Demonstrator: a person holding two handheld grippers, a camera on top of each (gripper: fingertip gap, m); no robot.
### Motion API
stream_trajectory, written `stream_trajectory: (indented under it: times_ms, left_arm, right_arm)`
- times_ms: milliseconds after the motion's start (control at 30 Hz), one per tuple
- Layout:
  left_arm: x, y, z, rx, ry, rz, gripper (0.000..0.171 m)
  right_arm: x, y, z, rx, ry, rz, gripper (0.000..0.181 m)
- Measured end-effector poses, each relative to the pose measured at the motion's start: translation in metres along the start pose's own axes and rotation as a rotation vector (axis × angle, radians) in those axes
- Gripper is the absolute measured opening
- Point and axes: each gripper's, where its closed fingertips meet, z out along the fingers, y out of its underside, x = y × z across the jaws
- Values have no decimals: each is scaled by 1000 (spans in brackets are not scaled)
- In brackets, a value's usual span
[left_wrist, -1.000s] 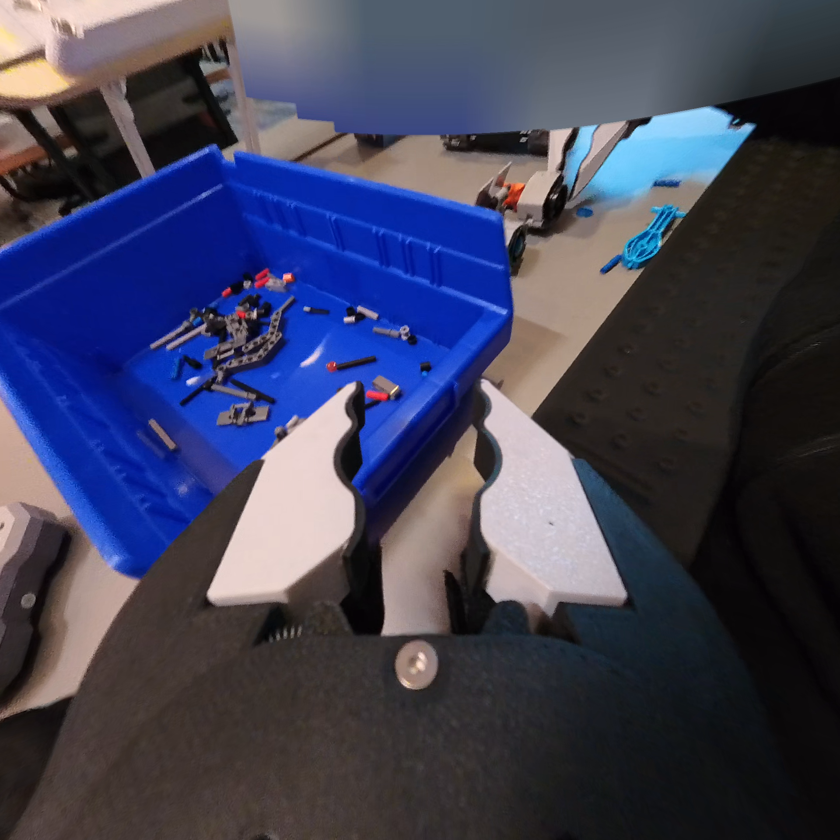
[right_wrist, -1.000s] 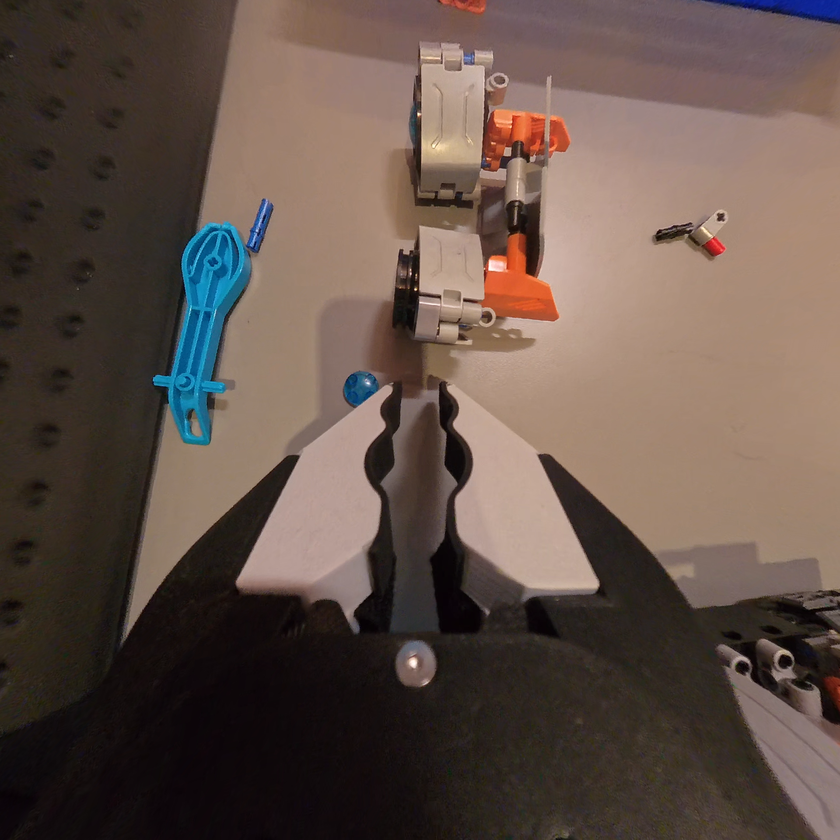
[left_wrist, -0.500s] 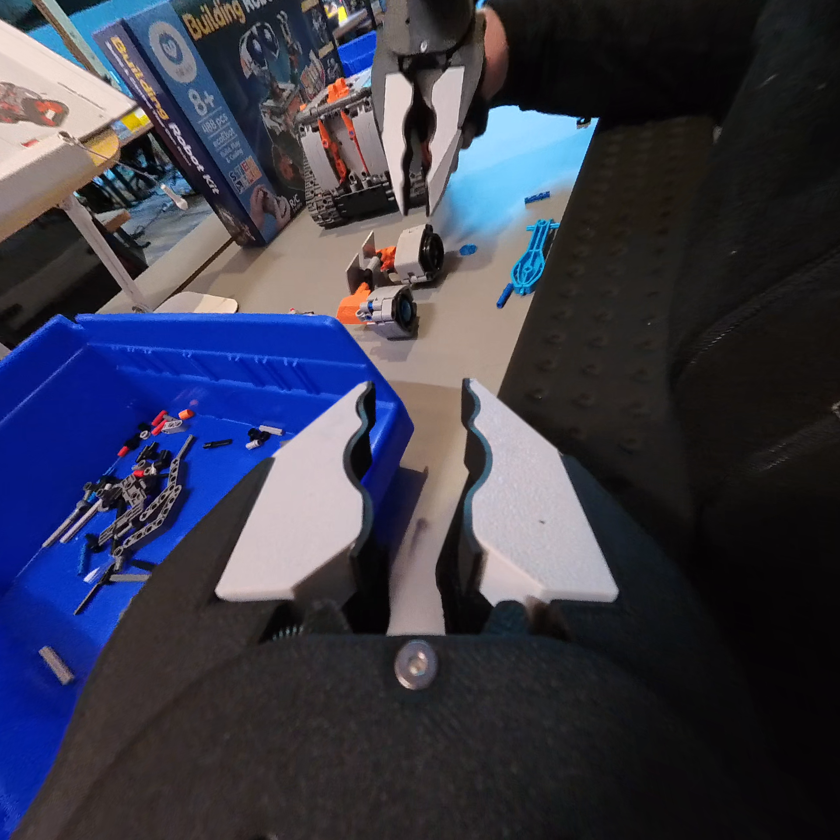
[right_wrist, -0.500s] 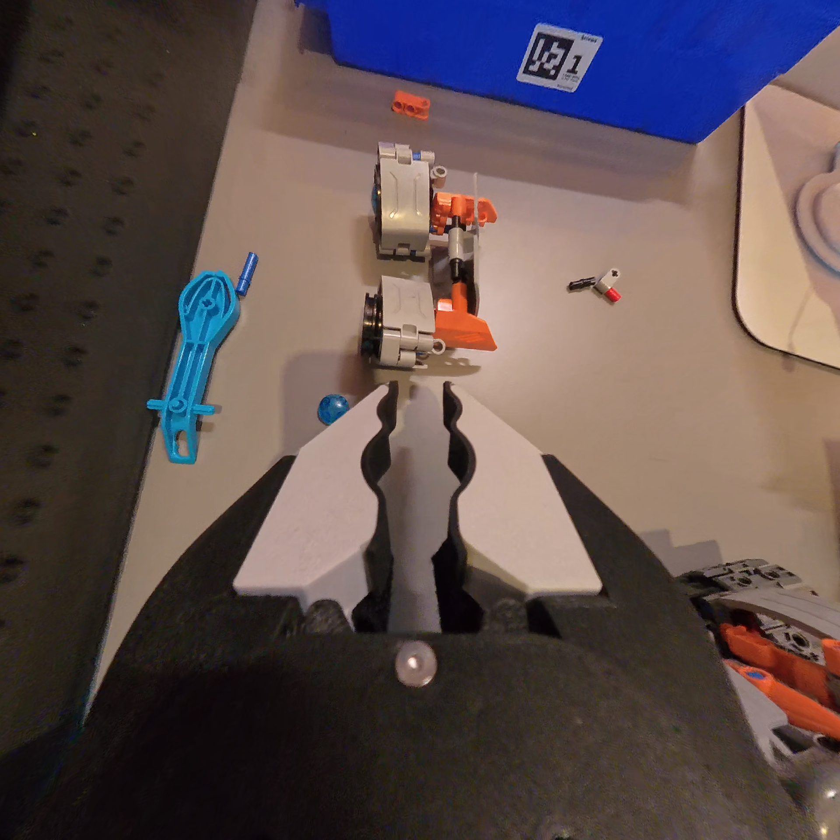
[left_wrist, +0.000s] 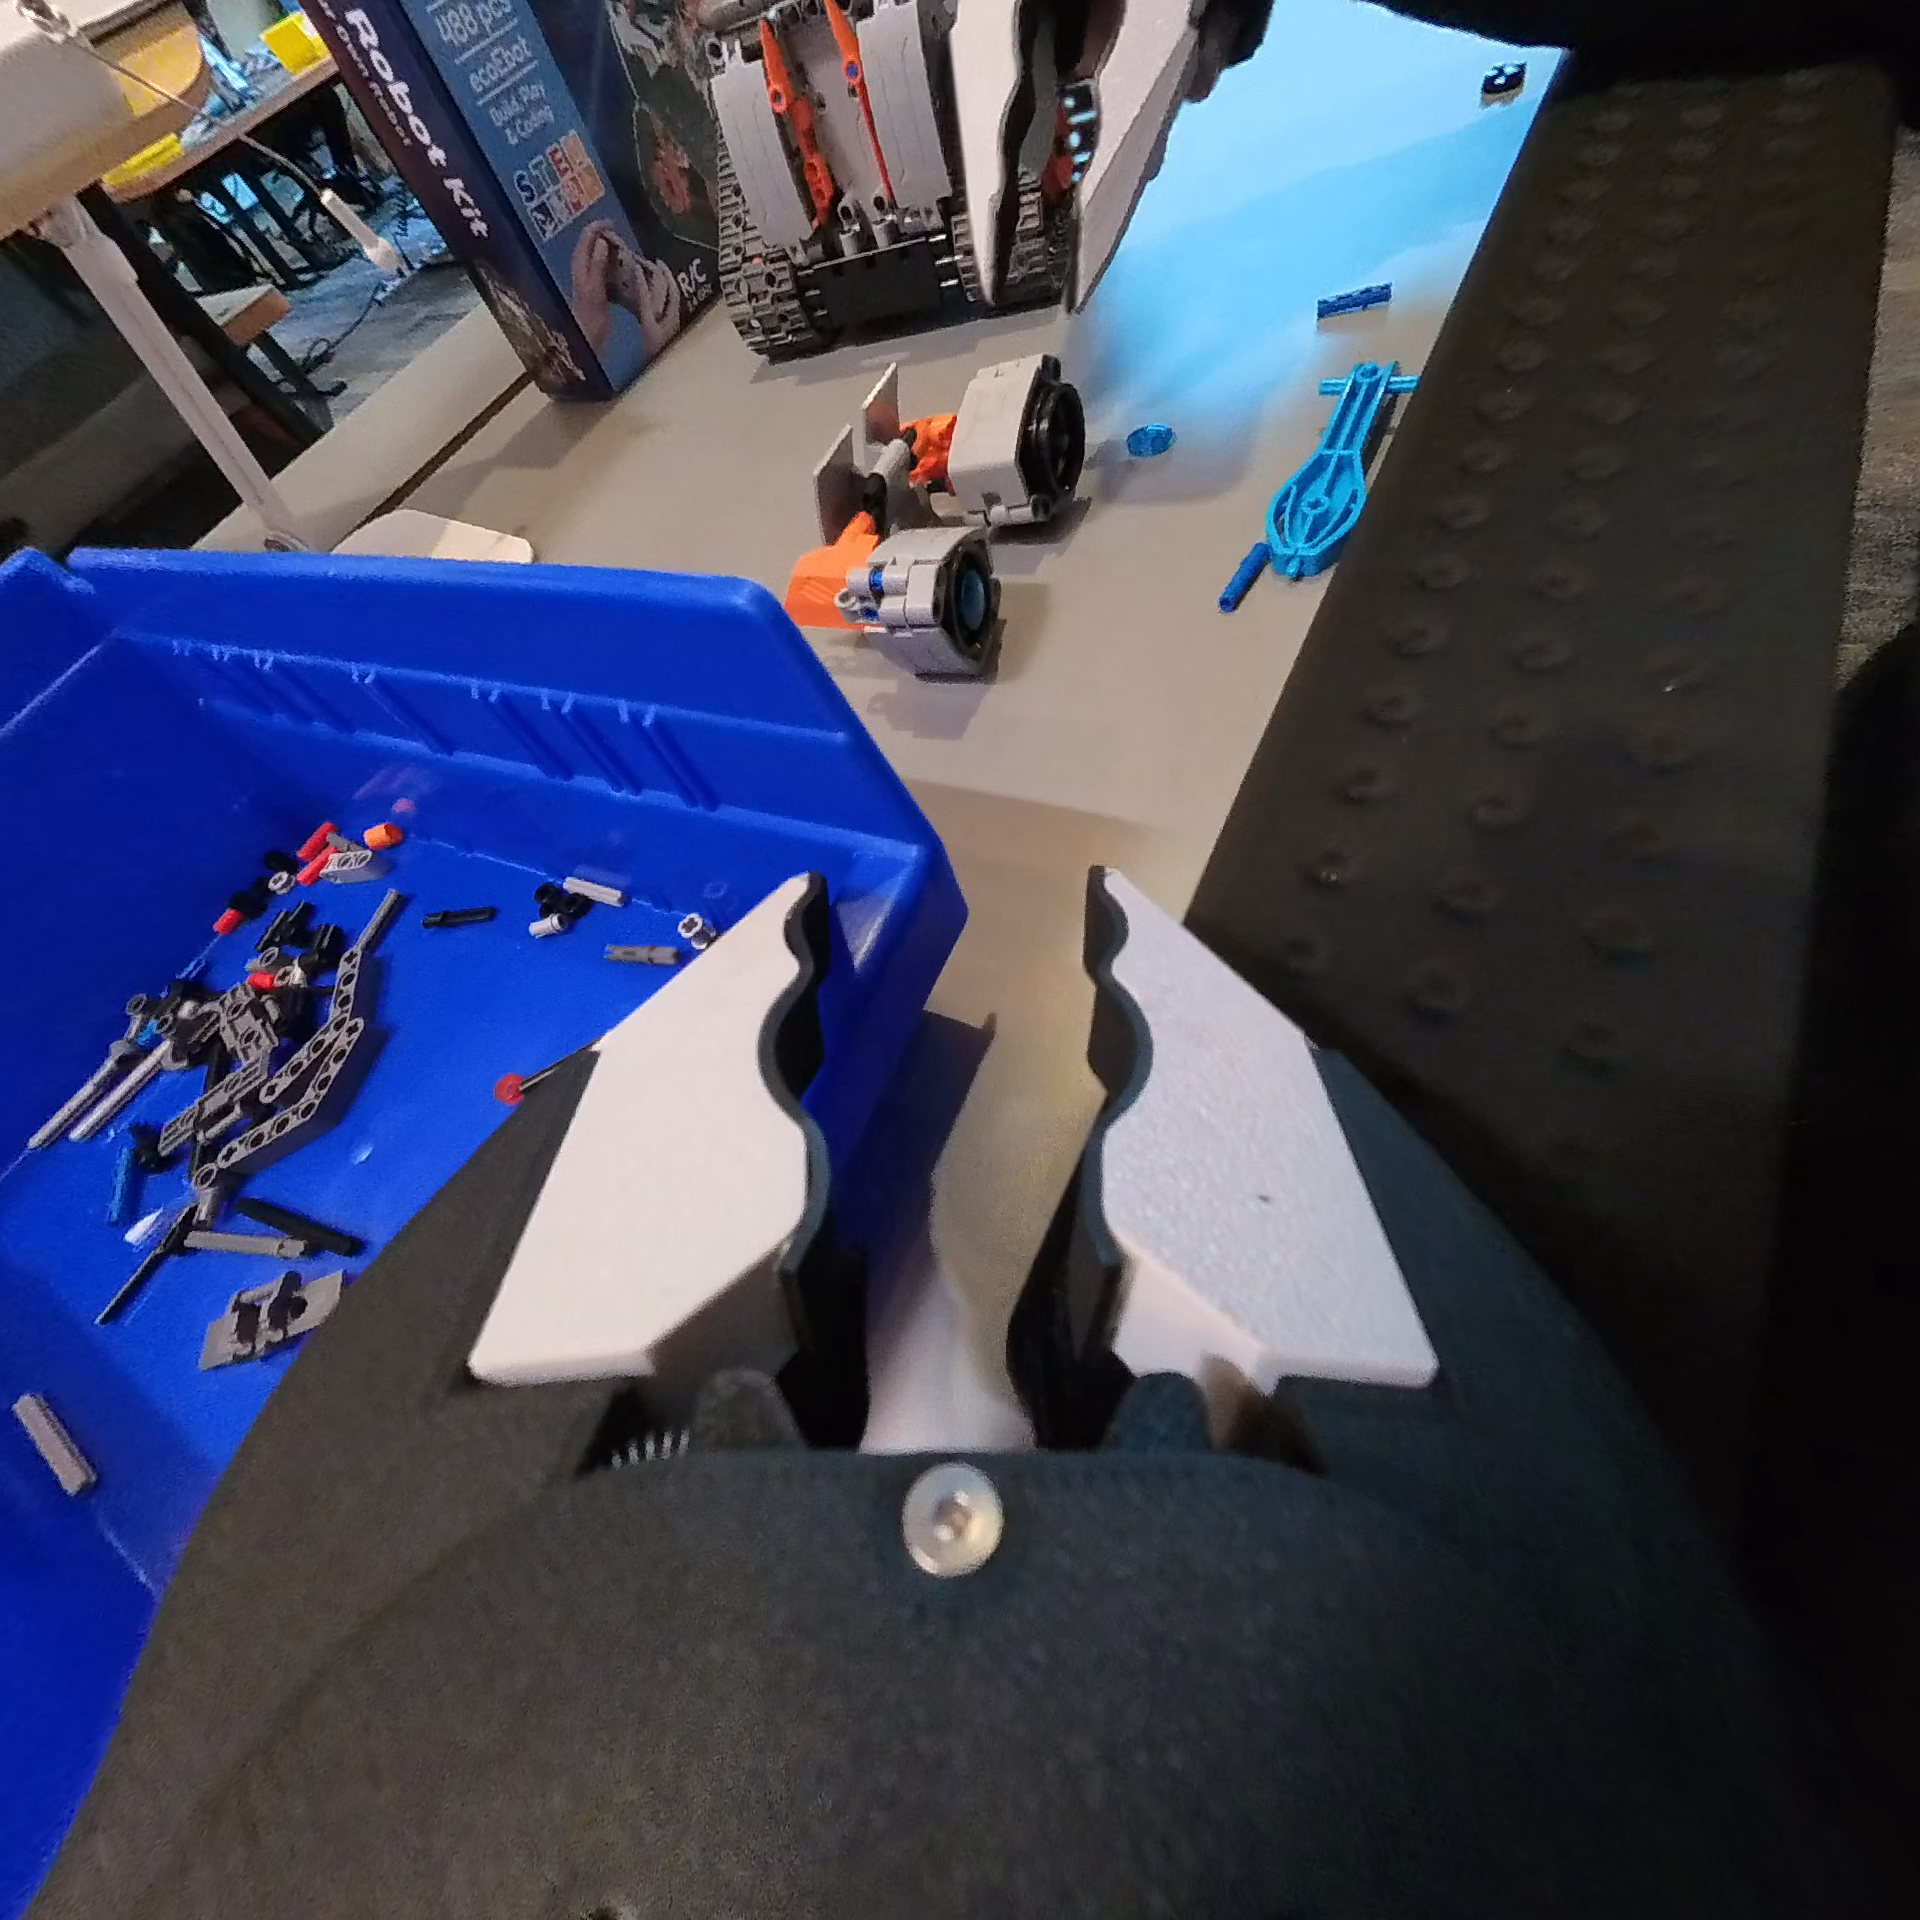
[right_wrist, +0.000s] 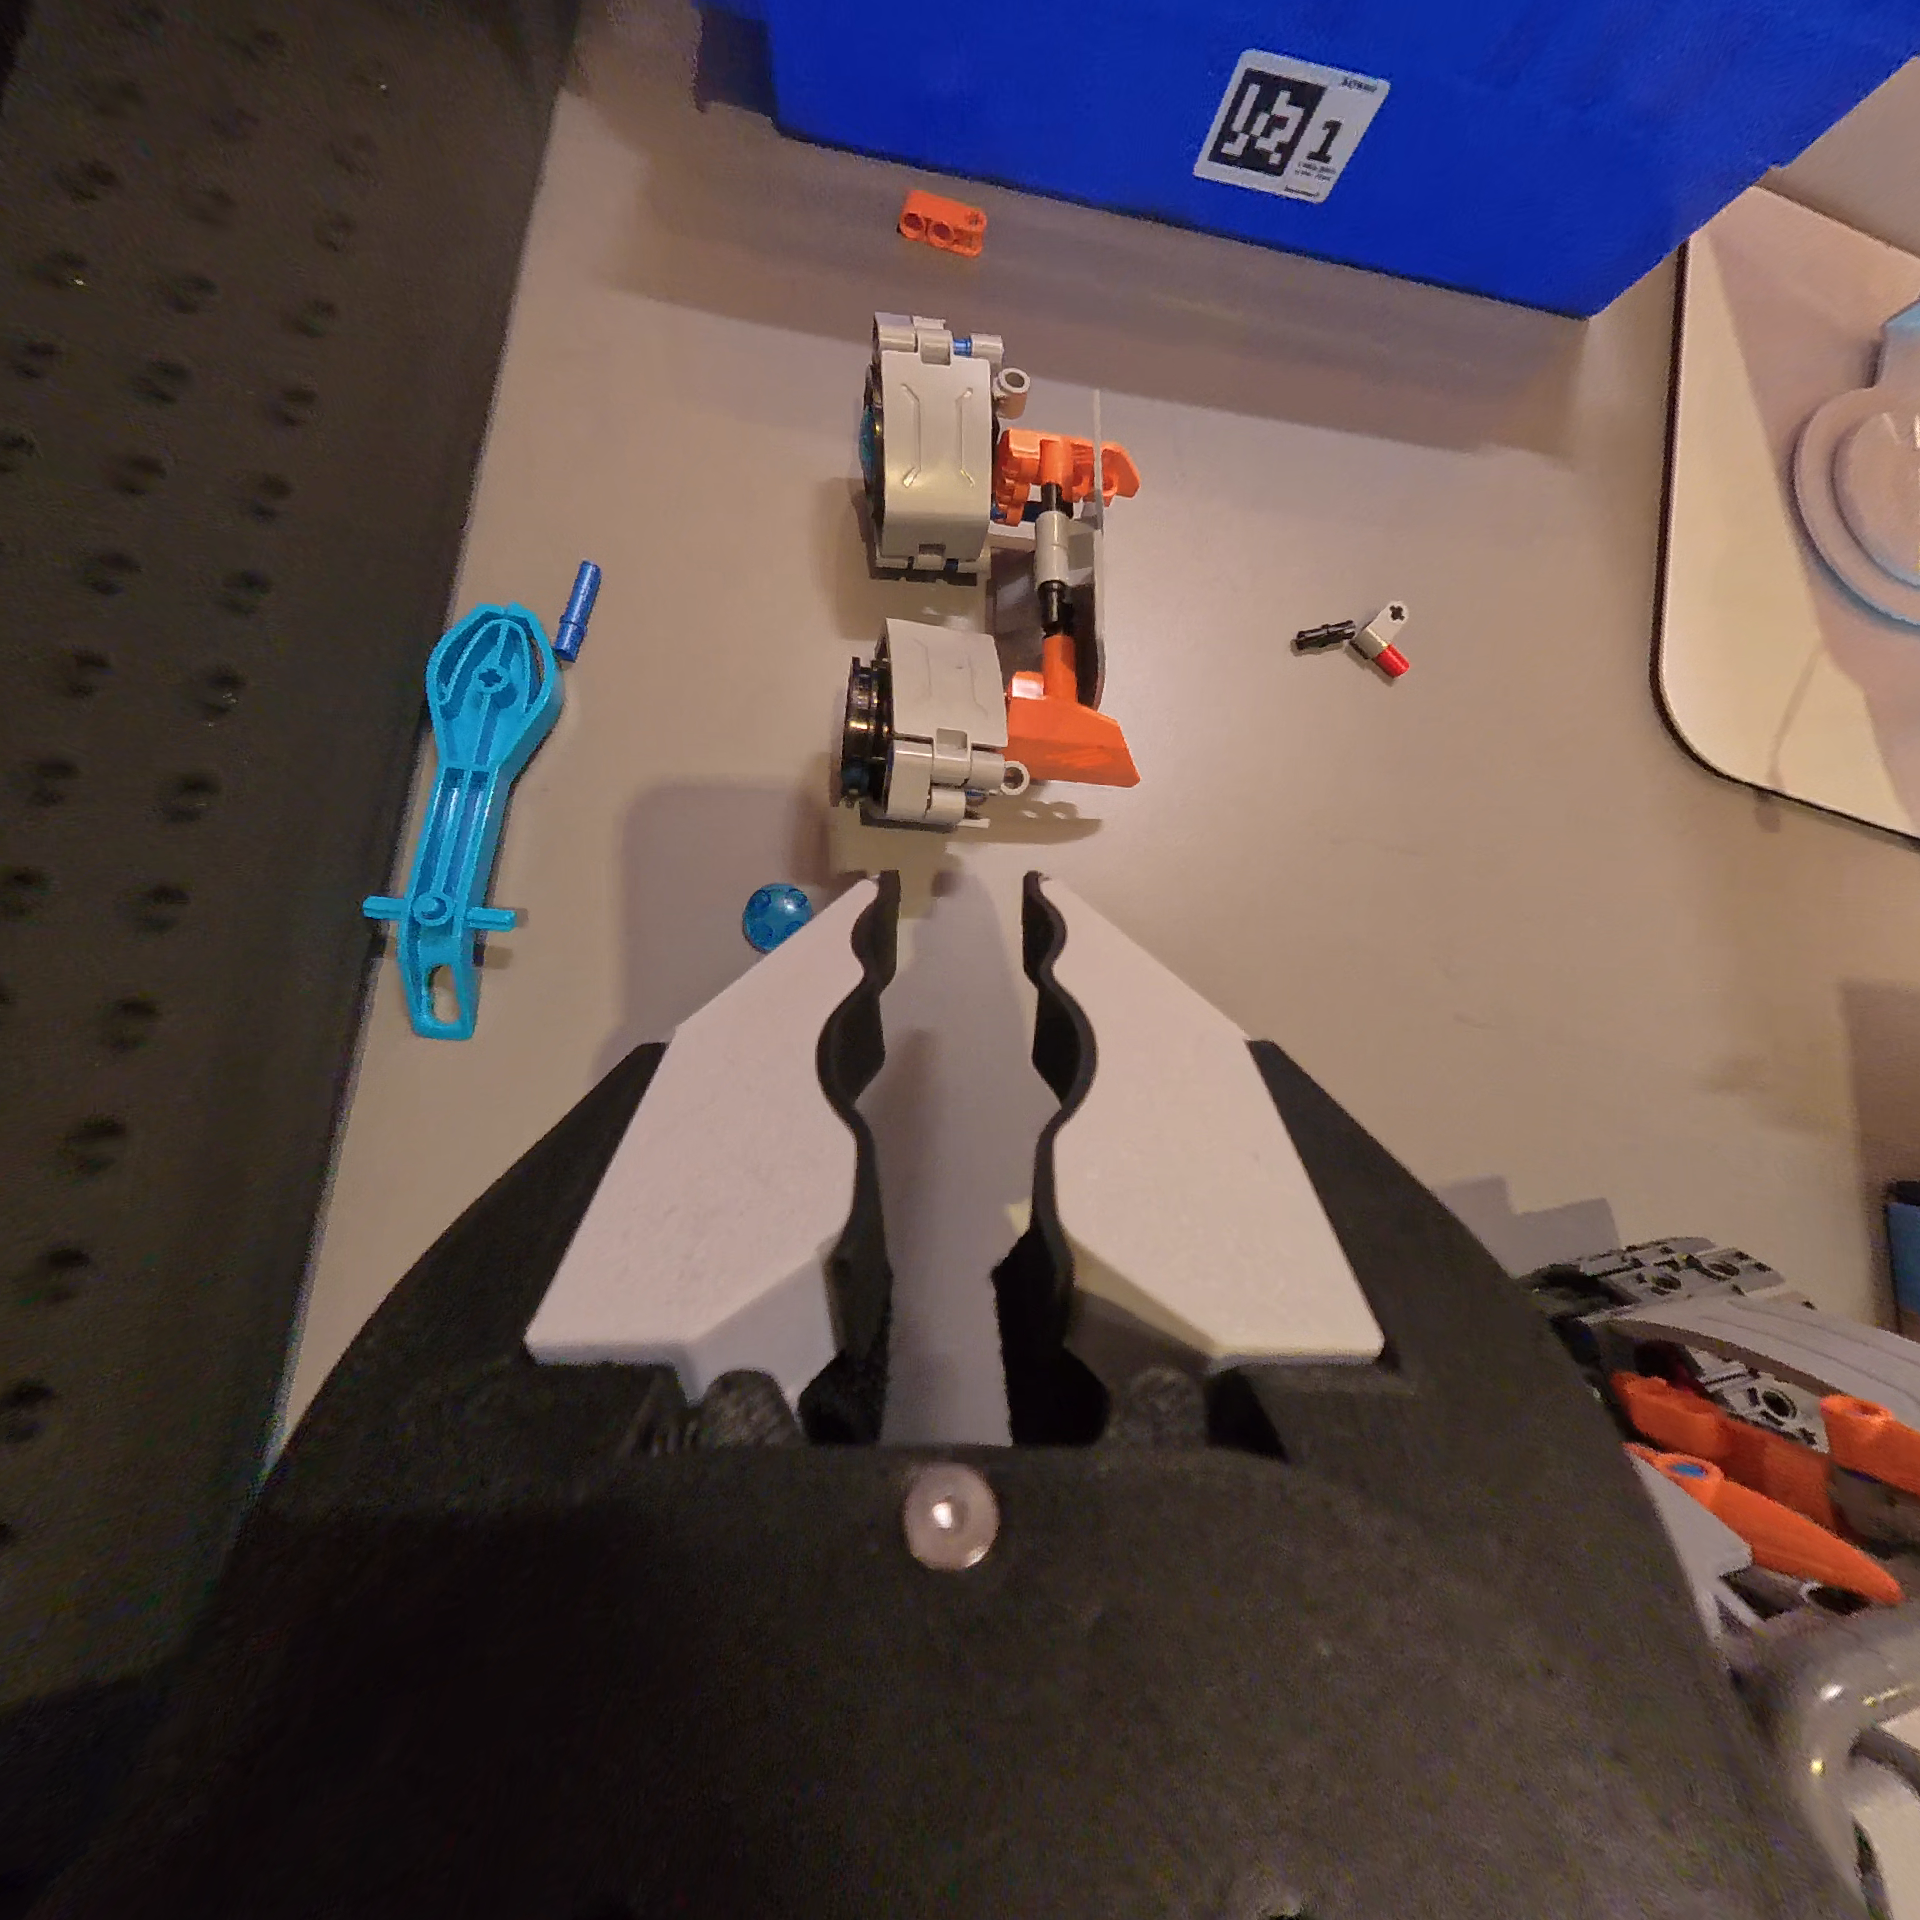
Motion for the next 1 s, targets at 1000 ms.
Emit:
stream_trajectory:
  times_ms: [1000]
  left_arm:
    - [11,-32,24,18,-303,306,55]
  right_arm:
    - [25,0,-143,566,702,324,39]
